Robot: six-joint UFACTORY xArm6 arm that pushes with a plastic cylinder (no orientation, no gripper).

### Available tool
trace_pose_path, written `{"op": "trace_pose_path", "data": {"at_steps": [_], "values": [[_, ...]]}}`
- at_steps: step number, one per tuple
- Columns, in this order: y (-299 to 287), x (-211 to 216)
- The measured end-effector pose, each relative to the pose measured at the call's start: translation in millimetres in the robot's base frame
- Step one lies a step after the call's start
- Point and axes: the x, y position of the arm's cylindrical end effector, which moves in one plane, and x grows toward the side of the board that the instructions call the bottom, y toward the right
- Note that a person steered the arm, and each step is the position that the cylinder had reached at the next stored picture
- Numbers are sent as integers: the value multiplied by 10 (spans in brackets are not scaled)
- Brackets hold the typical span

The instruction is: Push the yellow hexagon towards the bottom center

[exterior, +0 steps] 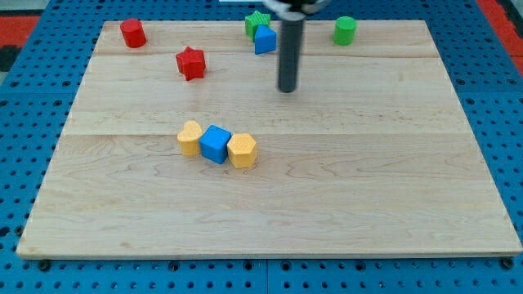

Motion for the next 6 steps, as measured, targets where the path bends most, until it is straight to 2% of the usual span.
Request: {"op": "trace_pose_path", "data": {"at_steps": [1,5,6], "values": [[-1112,291],[54,1249],[27,1299]]}}
